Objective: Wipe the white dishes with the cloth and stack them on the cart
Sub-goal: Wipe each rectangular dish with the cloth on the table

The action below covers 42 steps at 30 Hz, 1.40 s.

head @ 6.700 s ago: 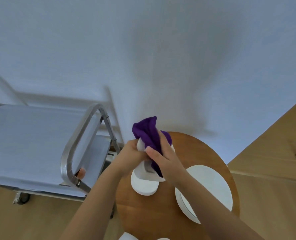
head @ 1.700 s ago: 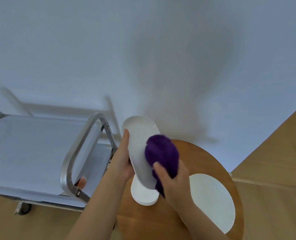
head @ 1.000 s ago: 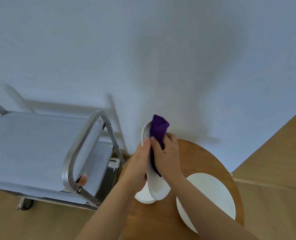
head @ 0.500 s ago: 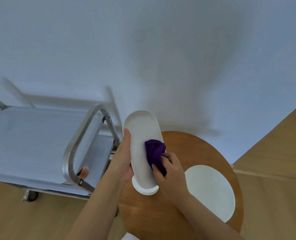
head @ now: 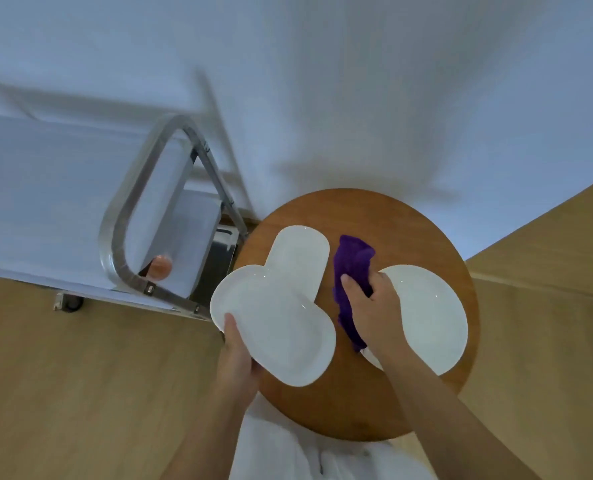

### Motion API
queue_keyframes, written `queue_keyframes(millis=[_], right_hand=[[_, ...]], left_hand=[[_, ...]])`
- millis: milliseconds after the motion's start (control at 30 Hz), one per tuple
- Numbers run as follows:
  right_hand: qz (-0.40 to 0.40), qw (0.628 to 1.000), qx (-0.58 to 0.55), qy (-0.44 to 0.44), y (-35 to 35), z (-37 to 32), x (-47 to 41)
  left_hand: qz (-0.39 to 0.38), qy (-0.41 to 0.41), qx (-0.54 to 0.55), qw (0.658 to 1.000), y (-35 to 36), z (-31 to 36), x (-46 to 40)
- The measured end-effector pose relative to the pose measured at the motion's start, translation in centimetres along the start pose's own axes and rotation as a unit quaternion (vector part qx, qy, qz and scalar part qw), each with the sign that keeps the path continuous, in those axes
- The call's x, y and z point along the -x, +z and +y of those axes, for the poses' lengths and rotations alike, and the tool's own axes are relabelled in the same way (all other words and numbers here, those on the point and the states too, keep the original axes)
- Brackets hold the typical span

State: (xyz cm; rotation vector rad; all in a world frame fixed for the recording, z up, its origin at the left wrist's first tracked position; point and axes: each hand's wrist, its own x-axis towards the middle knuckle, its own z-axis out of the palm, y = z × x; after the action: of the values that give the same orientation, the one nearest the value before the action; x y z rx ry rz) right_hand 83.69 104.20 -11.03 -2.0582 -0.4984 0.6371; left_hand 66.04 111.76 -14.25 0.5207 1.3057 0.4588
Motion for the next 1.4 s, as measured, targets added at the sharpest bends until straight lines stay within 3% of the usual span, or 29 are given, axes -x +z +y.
queue_keyframes(millis=[100, 167, 300, 567, 700, 867, 1033, 1167, 1233, 1267, 1400], right_hand=[[-0.025, 0.999, -0.016, 0.034, 0.7, 1.2, 0.5], [-0.043, 0.998, -0.016, 0.045, 1.1, 1.8, 0.8], [-0.062, 0.995, -0.034, 0.065, 1.8, 2.7, 0.8], [-0.068, 0.993, -0.03, 0.091, 3.4, 3.9, 0.6], [-0.061, 0.992, -0.037, 0.103, 3.8, 4.0, 0.3], [-0.055, 0.992, -0.037, 0.107, 4.0, 3.9, -0.1], [-0.045, 0.99, -0.052, 0.126, 4.1, 3.8, -0.6], [-0.042, 0.988, -0.067, 0.133, 4.4, 3.2, -1.4], [-0.042, 0.987, -0.08, 0.136, 4.7, 2.9, -1.8], [-0.041, 0.986, -0.085, 0.138, 4.8, 2.8, -1.9], [-0.028, 0.984, -0.095, 0.151, 5.2, 2.5, -2.2]], left_hand=[[0.086, -0.094, -0.001, 0.992, -1.6, -2.8, -1.1], [0.106, -0.1, -0.005, 0.989, -2.7, -4.8, -1.5], [0.11, -0.096, -0.002, 0.989, -4.8, -7.6, -2.0], [0.121, -0.208, 0.069, 0.968, -4.3, -11.0, -4.3], [0.119, -0.215, 0.082, 0.966, -3.2, -11.4, -5.7], [0.147, -0.236, -0.134, 0.951, -3.4, -11.6, -7.3], [0.129, -0.267, -0.193, 0.935, -3.4, -10.9, -8.6], [0.078, -0.328, -0.322, 0.885, -3.7, -9.9, -8.9], [0.039, -0.294, -0.422, 0.856, -3.4, -8.9, -9.7], [0.035, -0.238, -0.45, 0.86, -2.9, -8.1, -10.4], [0.09, -0.036, -0.397, 0.913, 0.5, -2.7, -13.8]])
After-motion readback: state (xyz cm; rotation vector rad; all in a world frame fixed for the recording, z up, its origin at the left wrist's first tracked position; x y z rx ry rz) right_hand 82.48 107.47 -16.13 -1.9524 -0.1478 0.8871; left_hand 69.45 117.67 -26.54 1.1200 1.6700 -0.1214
